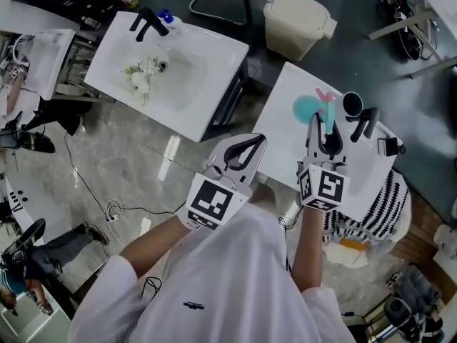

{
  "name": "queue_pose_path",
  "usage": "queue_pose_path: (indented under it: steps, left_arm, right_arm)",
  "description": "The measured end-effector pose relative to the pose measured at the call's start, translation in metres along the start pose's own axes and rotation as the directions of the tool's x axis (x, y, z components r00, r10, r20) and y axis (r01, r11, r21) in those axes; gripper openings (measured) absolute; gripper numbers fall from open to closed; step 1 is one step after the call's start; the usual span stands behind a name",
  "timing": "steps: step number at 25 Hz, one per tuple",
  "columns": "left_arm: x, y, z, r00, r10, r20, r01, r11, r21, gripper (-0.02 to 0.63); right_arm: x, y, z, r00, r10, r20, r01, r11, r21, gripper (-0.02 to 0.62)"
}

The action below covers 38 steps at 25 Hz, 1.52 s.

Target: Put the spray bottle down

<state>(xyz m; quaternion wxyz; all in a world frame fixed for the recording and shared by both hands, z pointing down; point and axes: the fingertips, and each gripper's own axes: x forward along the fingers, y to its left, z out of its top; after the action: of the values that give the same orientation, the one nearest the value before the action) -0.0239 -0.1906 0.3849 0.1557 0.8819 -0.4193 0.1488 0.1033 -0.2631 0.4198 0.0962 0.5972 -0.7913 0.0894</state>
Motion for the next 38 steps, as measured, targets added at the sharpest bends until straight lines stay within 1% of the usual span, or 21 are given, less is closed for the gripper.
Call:
queue_pose_path:
  steps: [6, 13, 16, 17, 19, 21, 25, 29, 38]
  left_arm:
    - [0.028, 0.021, -0.008, 0.999, -0.025, -0.031, 0.025, 1.000, 0.015, 0.003]
    - [0.054, 0.040, -0.009, 0.998, -0.052, -0.039, 0.053, 0.998, 0.030, 0.003]
    - [0.062, 0.051, -0.011, 0.998, -0.054, -0.033, 0.055, 0.997, 0.052, 0.003]
    - [0.063, 0.052, -0.015, 0.998, -0.055, -0.044, 0.057, 0.997, 0.050, 0.002]
    - [0.066, 0.053, -0.023, 0.996, -0.056, -0.069, 0.058, 0.998, 0.018, 0.002]
    - [0.072, 0.056, -0.028, 0.995, -0.060, -0.078, 0.061, 0.998, 0.003, 0.002]
    - [0.081, 0.060, -0.032, 0.994, -0.068, -0.085, 0.069, 0.998, 0.011, 0.002]
    - [0.089, 0.062, -0.036, 0.993, -0.070, -0.091, 0.070, 0.998, 0.002, 0.003]
    - [0.091, 0.062, -0.041, 0.994, -0.058, -0.094, 0.059, 0.998, 0.001, 0.002]
  right_arm:
    - [0.047, -0.001, -0.017, 0.999, -0.008, -0.035, 0.008, 1.000, -0.005, 0.120]
    - [0.086, -0.007, -0.039, 0.997, -0.021, -0.076, 0.021, 1.000, -0.002, 0.120]
    - [0.103, -0.007, -0.048, 0.996, -0.024, -0.087, 0.024, 1.000, 0.005, 0.120]
    - [0.105, -0.007, -0.053, 0.995, -0.024, -0.097, 0.025, 1.000, 0.008, 0.120]
    - [0.110, -0.008, -0.062, 0.993, -0.027, -0.116, 0.029, 1.000, 0.013, 0.121]
    - [0.118, -0.012, -0.067, 0.992, -0.030, -0.125, 0.033, 0.999, 0.023, 0.121]
    - [0.129, -0.015, -0.079, 0.989, -0.033, -0.148, 0.039, 0.998, 0.039, 0.121]
    - [0.136, -0.017, -0.091, 0.985, -0.038, -0.168, 0.045, 0.998, 0.033, 0.120]
    - [0.141, -0.016, -0.094, 0.987, -0.045, -0.152, 0.045, 0.999, -0.001, 0.126]
